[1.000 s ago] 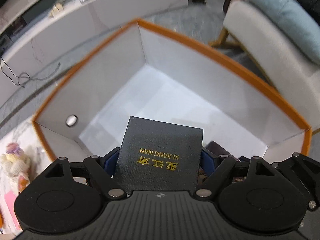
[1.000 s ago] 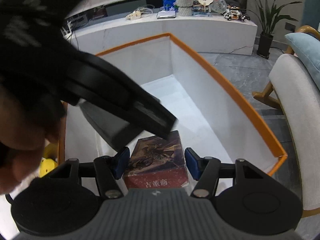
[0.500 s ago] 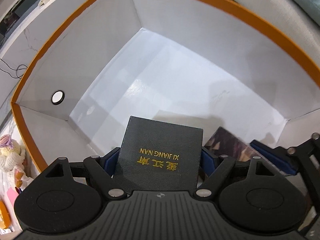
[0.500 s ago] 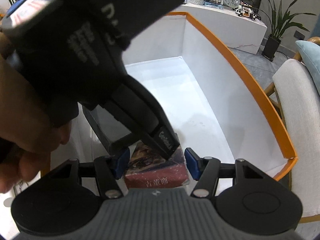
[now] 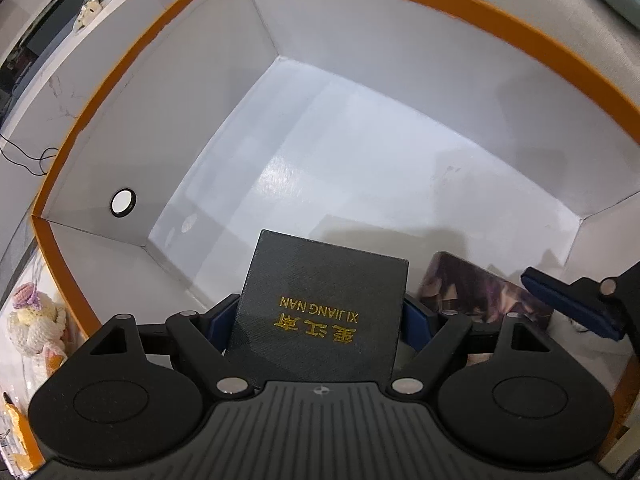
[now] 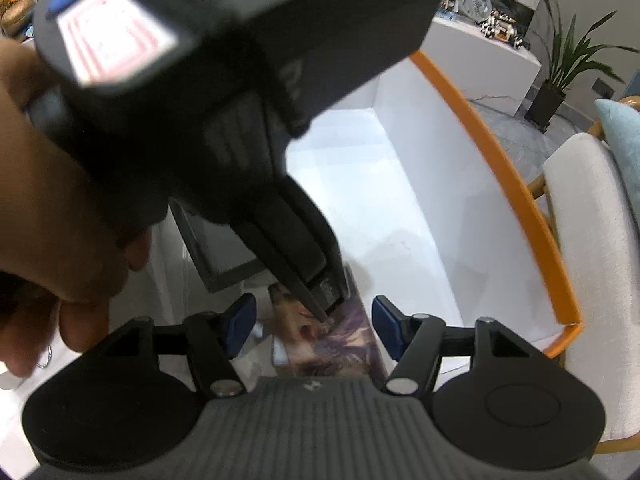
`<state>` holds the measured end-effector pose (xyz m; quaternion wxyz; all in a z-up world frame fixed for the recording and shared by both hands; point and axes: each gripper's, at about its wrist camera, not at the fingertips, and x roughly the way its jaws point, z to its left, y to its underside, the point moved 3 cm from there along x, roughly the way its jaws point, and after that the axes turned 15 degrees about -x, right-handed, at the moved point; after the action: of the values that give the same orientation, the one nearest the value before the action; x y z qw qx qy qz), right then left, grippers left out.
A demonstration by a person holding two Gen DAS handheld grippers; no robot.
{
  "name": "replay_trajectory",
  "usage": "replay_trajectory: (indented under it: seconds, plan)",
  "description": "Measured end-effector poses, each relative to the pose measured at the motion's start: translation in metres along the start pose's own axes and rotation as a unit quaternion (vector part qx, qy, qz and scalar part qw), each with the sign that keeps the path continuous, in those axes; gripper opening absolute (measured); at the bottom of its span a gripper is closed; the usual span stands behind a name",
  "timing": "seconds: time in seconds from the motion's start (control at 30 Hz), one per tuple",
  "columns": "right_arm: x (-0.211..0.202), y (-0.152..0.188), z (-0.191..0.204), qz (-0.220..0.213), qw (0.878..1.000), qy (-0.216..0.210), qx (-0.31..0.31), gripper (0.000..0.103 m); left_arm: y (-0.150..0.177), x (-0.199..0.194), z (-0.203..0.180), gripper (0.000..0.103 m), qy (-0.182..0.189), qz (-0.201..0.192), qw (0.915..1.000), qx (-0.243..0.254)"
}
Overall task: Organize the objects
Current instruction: 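Lower the black box into the storage box with the left gripper while the right gripper lowers the card box, then withdraw both grippers from the storage box back over the table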
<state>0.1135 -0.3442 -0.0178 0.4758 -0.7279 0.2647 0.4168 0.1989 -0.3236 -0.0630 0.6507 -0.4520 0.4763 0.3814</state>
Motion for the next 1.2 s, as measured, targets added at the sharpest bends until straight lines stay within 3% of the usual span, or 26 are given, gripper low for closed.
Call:
replay_trajectory:
  seconds: [0.4,0.57,0.73,0.87,1.2]
  plan:
    - [-0.048,-0.006,-0.009,-0.057,0.997,0.011,0.053,0.071,-0.003,-0.057,0.025,0.096,0.053,-0.061,0.9960,-0.036]
    - [-0.068,0.001,-0.001,-0.080,0.993,0.002,0.092,0.071,0.000,-0.070,0.040,0.097,0.086,-0.054,0.9928,-0.063]
    - [-0.068,0.001,-0.005,-0.083,0.991,0.003,0.101,0.071,0.002,-0.069,0.046,0.097,0.088,-0.059,0.9915,-0.076]
    - [-0.075,0.004,-0.003,-0.082,0.991,0.006,0.105,0.071,0.004,-0.070,0.051,0.097,0.117,-0.055,0.9870,-0.095]
    - [-0.072,-0.014,-0.003,-0.105,0.989,0.000,0.102,0.071,0.030,-0.113,0.125,0.097,0.138,-0.135,0.9712,-0.140]
